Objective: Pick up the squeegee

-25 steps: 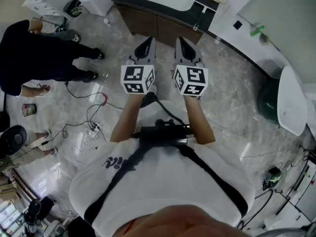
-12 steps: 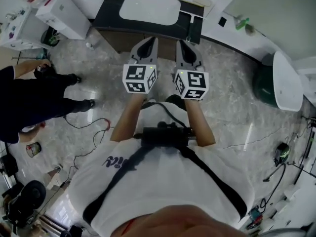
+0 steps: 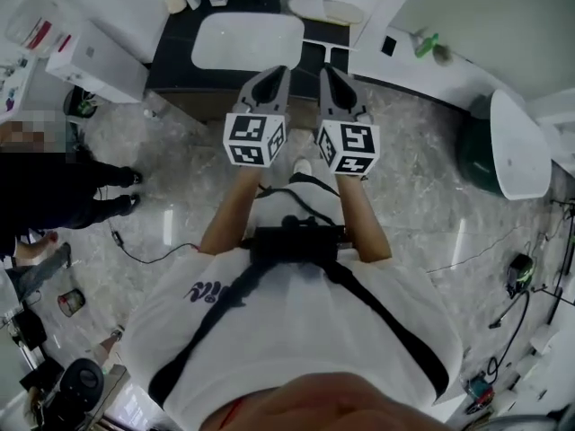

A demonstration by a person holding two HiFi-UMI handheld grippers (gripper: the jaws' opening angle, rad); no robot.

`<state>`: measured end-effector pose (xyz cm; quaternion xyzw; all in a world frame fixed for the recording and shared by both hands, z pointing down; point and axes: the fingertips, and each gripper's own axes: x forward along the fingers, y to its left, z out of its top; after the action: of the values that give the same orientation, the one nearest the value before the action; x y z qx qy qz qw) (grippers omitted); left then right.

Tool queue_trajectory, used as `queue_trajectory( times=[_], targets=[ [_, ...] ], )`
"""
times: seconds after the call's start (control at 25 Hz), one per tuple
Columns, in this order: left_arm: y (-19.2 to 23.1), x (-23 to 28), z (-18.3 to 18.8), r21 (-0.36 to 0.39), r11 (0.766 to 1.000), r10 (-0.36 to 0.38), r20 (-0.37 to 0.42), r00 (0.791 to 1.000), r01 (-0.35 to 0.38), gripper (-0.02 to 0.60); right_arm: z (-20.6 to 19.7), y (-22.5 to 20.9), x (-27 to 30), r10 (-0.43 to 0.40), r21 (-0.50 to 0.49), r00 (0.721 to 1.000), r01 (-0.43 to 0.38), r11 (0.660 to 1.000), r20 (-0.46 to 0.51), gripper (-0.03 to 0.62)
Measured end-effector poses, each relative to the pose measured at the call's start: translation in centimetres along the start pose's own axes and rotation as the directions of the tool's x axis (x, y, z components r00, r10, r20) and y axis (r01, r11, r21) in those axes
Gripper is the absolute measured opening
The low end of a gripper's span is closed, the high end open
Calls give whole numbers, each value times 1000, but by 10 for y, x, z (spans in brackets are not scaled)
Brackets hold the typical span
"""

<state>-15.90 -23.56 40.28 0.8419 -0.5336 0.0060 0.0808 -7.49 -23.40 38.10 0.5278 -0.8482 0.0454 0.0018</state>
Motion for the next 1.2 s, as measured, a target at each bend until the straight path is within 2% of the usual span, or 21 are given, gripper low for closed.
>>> queue_trajectory(
  times=[0.24, 0.52, 0.72, 1.2],
  targets=[
    [-5, 71, 18, 26, 1000, -3, 20, 1000, 2, 12, 19, -56, 44, 11, 12, 999, -11, 1000, 38, 8],
    [-6, 119, -9, 15, 1000, -10, -22, 1000, 10, 12, -28, -104, 70, 0, 74, 998, 4, 997, -63, 8],
    [4, 150, -19, -2, 999, -40, -36, 999, 40, 12, -39, -129, 103, -17, 96, 995, 26, 995, -97, 8],
    [51, 215, -65, -51, 995, -95, -142, 985, 88, 12, -107, -153, 172, -43, 122, 963, 78, 989, -267, 8]
  ],
)
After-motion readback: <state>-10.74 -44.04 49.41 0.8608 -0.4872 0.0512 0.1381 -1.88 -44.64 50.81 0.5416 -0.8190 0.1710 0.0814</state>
